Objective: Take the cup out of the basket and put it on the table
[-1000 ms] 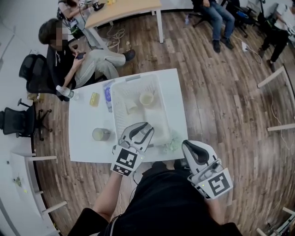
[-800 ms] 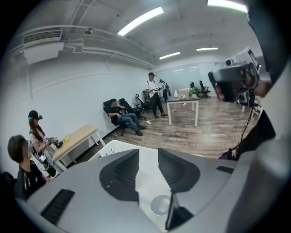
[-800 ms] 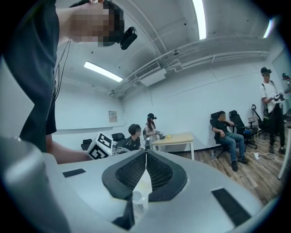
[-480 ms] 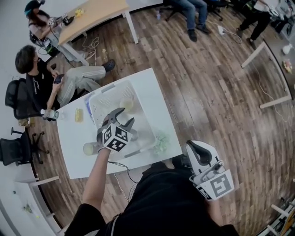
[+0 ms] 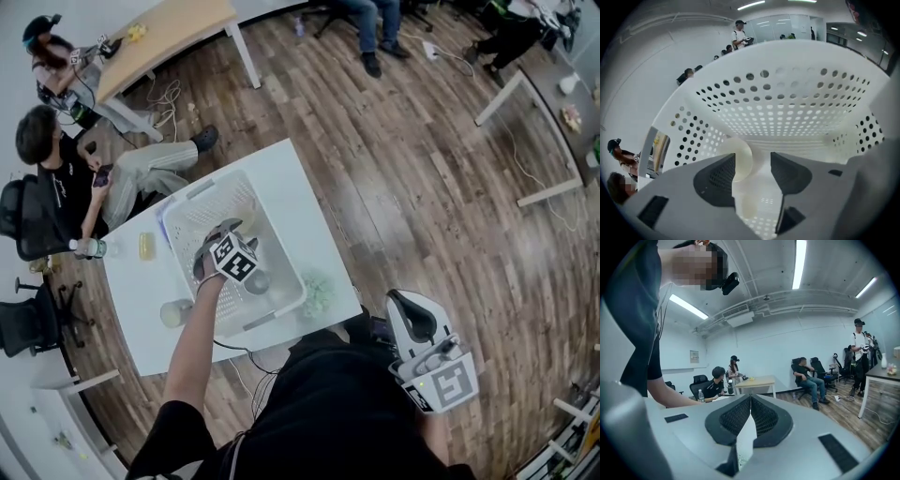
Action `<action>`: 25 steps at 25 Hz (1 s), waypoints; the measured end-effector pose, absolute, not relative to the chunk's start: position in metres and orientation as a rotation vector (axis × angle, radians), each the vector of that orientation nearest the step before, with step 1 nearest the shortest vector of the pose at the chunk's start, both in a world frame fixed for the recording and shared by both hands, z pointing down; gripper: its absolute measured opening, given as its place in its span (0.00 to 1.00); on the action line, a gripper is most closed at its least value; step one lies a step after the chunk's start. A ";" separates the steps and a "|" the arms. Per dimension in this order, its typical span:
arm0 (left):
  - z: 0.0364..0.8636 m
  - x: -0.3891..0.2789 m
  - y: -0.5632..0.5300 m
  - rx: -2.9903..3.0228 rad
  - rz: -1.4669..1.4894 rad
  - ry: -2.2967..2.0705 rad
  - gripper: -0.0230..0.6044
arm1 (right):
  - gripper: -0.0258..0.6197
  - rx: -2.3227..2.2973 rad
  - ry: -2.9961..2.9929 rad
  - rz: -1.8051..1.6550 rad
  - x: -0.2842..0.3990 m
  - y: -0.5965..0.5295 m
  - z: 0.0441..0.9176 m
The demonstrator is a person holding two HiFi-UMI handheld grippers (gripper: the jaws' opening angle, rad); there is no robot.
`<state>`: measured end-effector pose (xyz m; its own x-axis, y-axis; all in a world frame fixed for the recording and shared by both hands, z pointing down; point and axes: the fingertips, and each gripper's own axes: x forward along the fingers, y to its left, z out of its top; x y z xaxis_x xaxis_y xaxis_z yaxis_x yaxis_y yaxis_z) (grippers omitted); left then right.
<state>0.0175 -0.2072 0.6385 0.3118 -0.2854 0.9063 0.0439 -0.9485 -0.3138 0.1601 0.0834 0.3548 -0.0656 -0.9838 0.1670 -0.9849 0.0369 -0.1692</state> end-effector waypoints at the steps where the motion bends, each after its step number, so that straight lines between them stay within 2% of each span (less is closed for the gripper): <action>1: 0.644 0.017 -0.209 -2.288 -1.693 0.212 0.41 | 0.08 2.147 -2.251 0.378 0.161 0.084 0.355; 10: 0.667 0.021 -0.210 -2.186 -1.741 0.178 0.26 | 0.08 2.179 -2.209 0.378 0.174 0.094 0.356; 12: 0.667 0.023 -0.210 -2.174 -1.737 0.187 0.18 | 0.08 2.182 -2.208 0.378 0.177 0.095 0.356; 14: 0.666 0.024 -0.208 -2.172 -1.739 0.188 0.14 | 0.08 2.182 -2.207 0.382 0.179 0.098 0.357; 25: 0.663 0.025 -0.194 -2.150 -1.760 0.176 0.12 | 0.08 2.179 -2.220 0.381 0.188 0.106 0.356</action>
